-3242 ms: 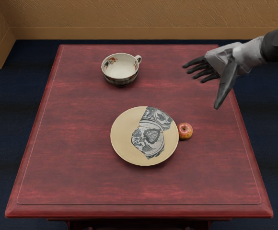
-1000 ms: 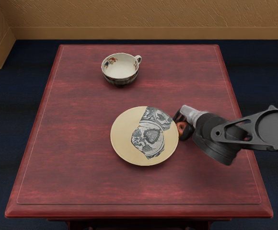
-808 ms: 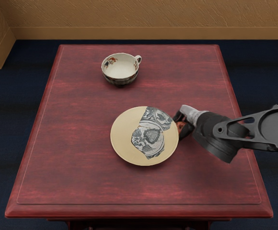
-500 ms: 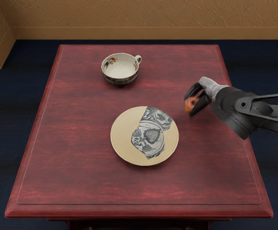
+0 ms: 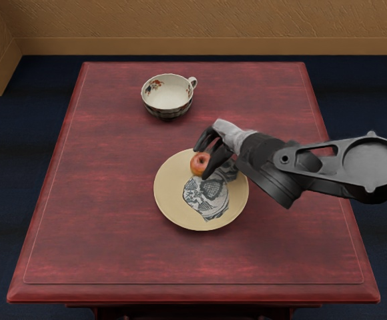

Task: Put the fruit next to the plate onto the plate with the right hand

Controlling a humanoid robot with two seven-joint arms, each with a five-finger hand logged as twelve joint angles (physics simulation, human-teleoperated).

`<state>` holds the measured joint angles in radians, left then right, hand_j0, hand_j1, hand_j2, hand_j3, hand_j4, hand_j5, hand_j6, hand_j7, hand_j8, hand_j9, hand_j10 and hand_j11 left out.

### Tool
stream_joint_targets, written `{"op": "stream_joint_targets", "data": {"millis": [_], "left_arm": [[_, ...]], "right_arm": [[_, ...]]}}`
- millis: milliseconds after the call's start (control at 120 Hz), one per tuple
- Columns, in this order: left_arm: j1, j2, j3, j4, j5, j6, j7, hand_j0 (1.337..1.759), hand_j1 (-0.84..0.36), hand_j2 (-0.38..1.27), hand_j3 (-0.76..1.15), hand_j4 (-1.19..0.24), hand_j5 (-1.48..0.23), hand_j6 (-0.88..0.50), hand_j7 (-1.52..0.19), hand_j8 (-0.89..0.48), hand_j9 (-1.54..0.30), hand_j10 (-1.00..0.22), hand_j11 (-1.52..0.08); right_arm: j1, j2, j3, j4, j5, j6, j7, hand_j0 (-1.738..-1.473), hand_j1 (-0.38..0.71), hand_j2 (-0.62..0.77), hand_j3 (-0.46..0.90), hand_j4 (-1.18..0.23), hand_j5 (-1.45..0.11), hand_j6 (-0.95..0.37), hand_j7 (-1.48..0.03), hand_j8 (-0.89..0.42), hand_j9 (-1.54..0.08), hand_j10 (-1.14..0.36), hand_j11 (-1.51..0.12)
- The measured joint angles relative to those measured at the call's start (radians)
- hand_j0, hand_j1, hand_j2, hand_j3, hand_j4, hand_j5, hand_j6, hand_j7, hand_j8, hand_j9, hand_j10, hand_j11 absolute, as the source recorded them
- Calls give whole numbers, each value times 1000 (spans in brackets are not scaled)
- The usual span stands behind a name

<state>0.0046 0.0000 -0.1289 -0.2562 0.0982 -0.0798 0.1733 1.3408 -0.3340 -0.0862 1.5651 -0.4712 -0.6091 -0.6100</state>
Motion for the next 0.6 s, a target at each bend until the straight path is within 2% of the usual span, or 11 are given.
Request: {"op": "stream_joint_targets", "data": {"millis": [67,150,250,300,350,433,475,533,600], "left_arm": [[-1,0,0,0,0,0,0,1658,339,1,0,-8,-11,-8,-11,-8,-11,-8,-11],[0,0,0,0,0,0,0,1658,339,1,0,-8,-11,-8,-11,-8,-11,-8,-11],[0,0,0,0,0,0,0,1658,339,1,0,-8,-11,-8,-11,-8,-11,-8,-11],[0,0,0,0,0,0,0,1658,339,1,0,-8,-11,-8,-11,-8,-11,-8,-11],[0,0,0,0,0,0,0,1658,339,1,0,-8,-11,-8,-11,-8,-11,-8,-11],[-2,0,0,0,0,0,0,1658,339,2,0,-8,-11,-8,-11,-8,-11,-8,-11],[-2,0,0,-1,-1,-1,0,1658,339,2,0,-8,-11,-8,-11,-8,-11,-8,-11],[-6,0,-1,-1,-1,-2,0,1658,339,2,0,-8,-11,-8,-11,-8,-11,-8,-11],[-6,0,-1,-1,-1,-2,0,1658,339,2,0,-8,-11,-8,-11,-8,-11,-8,-11]], "right_arm": [[-3,-11,-5,5,-3,-1,0,-1657,119,338,0,-536,-752,-273,-720,-245,-749,-518,-754],[-3,-69,17,32,-6,-1,-1,-1658,-29,224,0,-364,-511,-190,-489,-171,-509,-353,-512],[-5,-217,94,68,-8,-2,-1,-1658,-142,136,0,-233,-325,-126,-312,-115,-324,-226,-326],[-25,-322,170,53,-7,-2,-1,-1658,-181,106,0,-188,-261,-105,-251,-96,-260,-182,-261],[-62,-406,252,-33,-1,-1,-1,-1658,-212,82,0,-152,-211,-87,-202,-80,-210,-148,-211],[-124,-430,333,-320,41,140,-1,-1658,-250,53,0,-107,-149,-64,-143,-60,-148,-105,-149],[-149,-424,352,-430,77,251,-1,-1658,-264,42,0,-91,-126,-55,-122,-52,-126,-89,-126],[-189,-389,341,-516,104,360,-1,-1658,-279,31,0,-73,-101,-46,-98,-44,-101,-72,-101],[-215,-365,355,-569,129,523,-1,-1658,-292,21,0,-59,-81,-40,-78,-38,-80,-58,-81]]}}
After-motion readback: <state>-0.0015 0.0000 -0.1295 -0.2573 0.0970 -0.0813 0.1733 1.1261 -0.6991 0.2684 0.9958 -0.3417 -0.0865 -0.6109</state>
